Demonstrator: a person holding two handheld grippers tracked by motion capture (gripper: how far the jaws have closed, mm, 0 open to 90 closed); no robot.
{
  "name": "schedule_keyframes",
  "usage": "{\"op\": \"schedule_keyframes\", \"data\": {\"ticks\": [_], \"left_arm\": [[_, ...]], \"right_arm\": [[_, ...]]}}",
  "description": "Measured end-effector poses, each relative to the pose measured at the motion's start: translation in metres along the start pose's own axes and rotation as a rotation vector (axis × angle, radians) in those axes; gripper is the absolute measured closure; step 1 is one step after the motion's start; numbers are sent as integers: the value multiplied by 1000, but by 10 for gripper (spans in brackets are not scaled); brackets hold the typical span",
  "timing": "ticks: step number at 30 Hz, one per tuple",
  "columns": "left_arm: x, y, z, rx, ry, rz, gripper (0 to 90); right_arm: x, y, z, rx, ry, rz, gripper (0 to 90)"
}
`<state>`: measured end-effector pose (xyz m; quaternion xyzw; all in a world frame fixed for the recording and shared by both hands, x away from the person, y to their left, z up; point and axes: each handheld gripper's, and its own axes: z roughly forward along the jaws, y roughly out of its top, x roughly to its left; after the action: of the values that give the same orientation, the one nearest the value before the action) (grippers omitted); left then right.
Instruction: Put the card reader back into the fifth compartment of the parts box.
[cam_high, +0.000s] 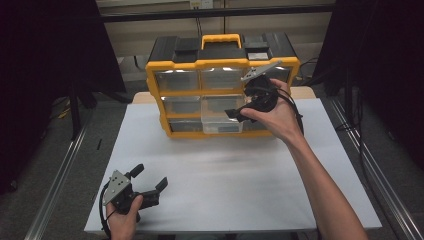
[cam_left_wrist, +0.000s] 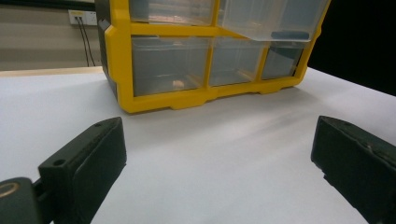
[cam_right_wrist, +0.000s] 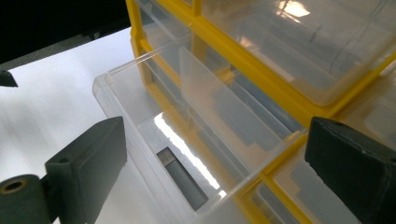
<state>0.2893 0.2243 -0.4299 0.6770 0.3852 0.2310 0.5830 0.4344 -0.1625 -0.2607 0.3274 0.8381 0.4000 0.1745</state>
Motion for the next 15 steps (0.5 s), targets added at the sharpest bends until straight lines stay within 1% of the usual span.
{"op": "schedule_keyframes", "data": {"ticks": [1, 4, 6, 9, 13, 15], "left_arm": [[1, 0, 0, 7, -1, 7, 35], [1, 0, -1, 9, 1, 11, 35], [1, 0, -1, 6, -2, 6, 35], [1, 0, -1, 5, 1, 5, 35], [2, 0, -1, 4, 2, 2, 35], [2, 0, -1, 6, 1, 3, 35]], "right_arm": [[0, -1, -1, -9, -4, 2, 39], [1, -5, -4, -28, -5, 14, 44], [1, -9, -3, -30, -23, 15, 43], [1, -14, -5, -62, -15, 32, 40], [1, -21, -5, -86, -34, 44, 32], [1, -25, -5, -99, -36, 48, 31]]}}
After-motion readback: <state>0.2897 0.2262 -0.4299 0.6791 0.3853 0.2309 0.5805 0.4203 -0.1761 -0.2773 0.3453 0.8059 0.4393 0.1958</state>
